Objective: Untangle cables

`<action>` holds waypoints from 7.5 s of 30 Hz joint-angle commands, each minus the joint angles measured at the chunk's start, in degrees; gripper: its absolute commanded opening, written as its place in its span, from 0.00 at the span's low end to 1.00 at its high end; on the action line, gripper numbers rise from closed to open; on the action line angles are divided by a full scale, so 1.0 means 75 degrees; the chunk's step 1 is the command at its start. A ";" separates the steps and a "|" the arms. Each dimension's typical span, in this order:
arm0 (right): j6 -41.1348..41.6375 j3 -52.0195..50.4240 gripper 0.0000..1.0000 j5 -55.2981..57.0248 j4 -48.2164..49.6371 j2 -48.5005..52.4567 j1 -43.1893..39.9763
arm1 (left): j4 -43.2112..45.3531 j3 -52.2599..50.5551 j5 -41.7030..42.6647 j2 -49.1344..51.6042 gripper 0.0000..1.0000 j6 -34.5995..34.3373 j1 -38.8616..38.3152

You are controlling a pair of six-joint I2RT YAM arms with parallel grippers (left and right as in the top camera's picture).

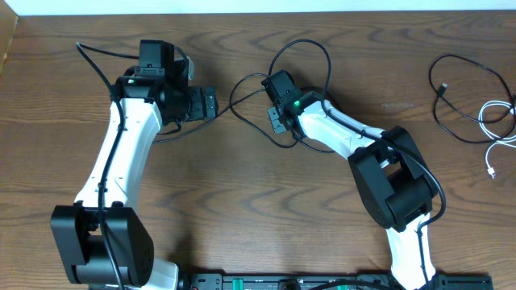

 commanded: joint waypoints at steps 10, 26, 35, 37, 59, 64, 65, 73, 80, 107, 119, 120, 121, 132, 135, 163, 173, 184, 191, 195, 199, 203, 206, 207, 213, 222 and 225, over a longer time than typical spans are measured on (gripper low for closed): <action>-0.0414 0.0216 0.01 -0.2087 -0.0175 0.0050 -0.0676 | 0.0012 0.0067 -0.0102 -0.0044 0.98 -0.0015 0.0032; -0.1673 0.0953 0.01 -0.1177 -0.0181 -0.5450 -0.2949 | 0.0012 0.0067 -0.0102 -0.0041 0.98 -0.0015 0.0032; -0.0976 0.0947 0.01 -0.0303 -0.0702 -0.6298 -0.4401 | 0.0012 0.0067 -0.0105 -0.0041 0.98 -0.0015 0.0032; -0.0982 0.0933 0.01 -0.0300 -0.0965 -0.6181 -0.4409 | 0.0012 0.0067 -0.0102 -0.0044 0.98 -0.0015 0.0032; -0.0938 0.0930 0.01 0.0114 -0.2302 -0.2716 -0.5508 | 0.0012 0.0067 -0.0102 -0.0041 0.98 -0.0015 0.0032; -0.0111 0.0930 0.01 -0.0198 -0.2419 -0.2562 -0.6895 | 0.0012 0.0067 -0.0102 -0.0044 0.98 -0.0015 0.0032; -0.0017 0.0930 0.01 -0.0195 -0.2445 -0.2562 -0.7032 | 0.0012 0.0067 -0.0102 -0.0041 0.98 -0.0015 0.0032; 0.0230 0.0912 0.04 -0.1556 -0.3034 -0.2562 -0.8929 | 0.0012 0.0067 -0.0102 -0.0044 0.98 -0.0015 0.0032; 0.0227 0.0912 0.99 -0.1746 -0.3381 -0.2562 -0.9087 | 0.0012 0.0067 -0.0102 -0.0041 0.98 -0.0015 0.0032; -0.3322 0.0781 0.99 -0.4202 -0.3203 -0.2436 -0.6936 | 0.0012 0.0067 -0.0102 -0.0041 0.98 -0.0015 0.0032; -0.3328 0.0781 0.99 -0.4185 -0.3270 -0.2436 -0.6945 | 0.0012 0.0067 -0.0102 -0.0041 0.98 -0.0015 0.0032; -0.3328 0.0781 0.99 -0.4185 -0.3270 -0.2436 -0.6945 | 0.0012 0.0067 -0.0102 -0.0044 0.98 -0.0015 0.0032; -0.3328 0.0781 0.99 -0.4185 -0.3273 -0.2436 -0.6945 | 0.0012 0.0067 -0.0102 -0.0041 0.98 -0.0015 0.0032; -0.3328 0.0781 0.99 -0.4185 -0.3273 -0.2436 -0.6942 | 0.0012 0.0067 -0.0102 -0.0044 0.98 -0.0015 0.0032; -0.3328 0.0781 0.99 -0.4185 -0.3279 -0.2509 -0.6945 | 0.0012 0.0067 -0.0105 -0.0041 0.98 -0.0015 0.0032; -0.3550 -0.0210 0.99 -0.3745 -0.3477 -1.0684 -0.4433 | 0.0012 0.0067 -0.0102 -0.0041 0.98 -0.0015 0.0032; -0.3550 -0.3987 0.99 -0.4508 -0.0163 -1.3344 -0.4538 | 0.0012 0.0067 -0.0105 -0.0041 0.98 -0.0015 0.0032; -0.2238 -0.8813 0.99 -0.3899 0.4532 -1.6297 -0.4747 | 0.0012 0.0067 -0.0102 -0.0041 0.98 -0.0015 0.0032; -0.1851 -1.0442 0.99 -0.2795 0.6065 -1.6562 -0.4485 | 0.0012 0.0067 -0.0102 -0.0044 0.98 -0.0015 0.0032; -0.1833 -1.1159 0.99 -0.2189 0.6604 -1.6562 -0.4232 | 0.0012 0.0067 -0.0102 -0.0041 0.98 -0.0015 0.0032; -0.1839 -1.1447 0.99 -0.1871 0.6129 -1.6562 -0.4127 | 0.0012 0.0067 -0.0102 -0.0041 0.98 -0.0015 0.0032; -0.1836 -1.1450 0.99 -0.1874 0.4517 -1.6562 -0.4124 | 0.0012 0.0067 -0.0102 -0.0044 0.98 -0.0015 0.0032; -0.1836 -1.1453 0.99 -0.1877 0.3118 -1.6562 -0.4118 | 0.0012 0.0067 -0.0102 -0.0041 0.98 -0.0015 0.0032; -0.1842 -1.1450 0.99 -0.1862 0.3057 -1.6562 -0.4100 | 0.0012 0.0067 -0.0102 -0.0044 0.98 -0.0015 0.0032; -0.2585 -1.1453 0.99 -0.1874 0.3104 -1.6562 -0.3940 | 0.0012 0.0067 -0.0102 -0.0041 0.98 -0.0015 0.0032; -0.2585 -1.1450 0.99 -0.1871 0.3104 -1.6553 -0.3923 | 0.0012 0.0067 -0.0102 -0.0044 0.98 -0.0015 0.0032; -0.2585 -1.1450 0.99 -0.1874 0.3104 -1.6553 -0.3923 | 0.0012 0.0067 -0.0102 -0.0041 0.98 -0.0015 0.0032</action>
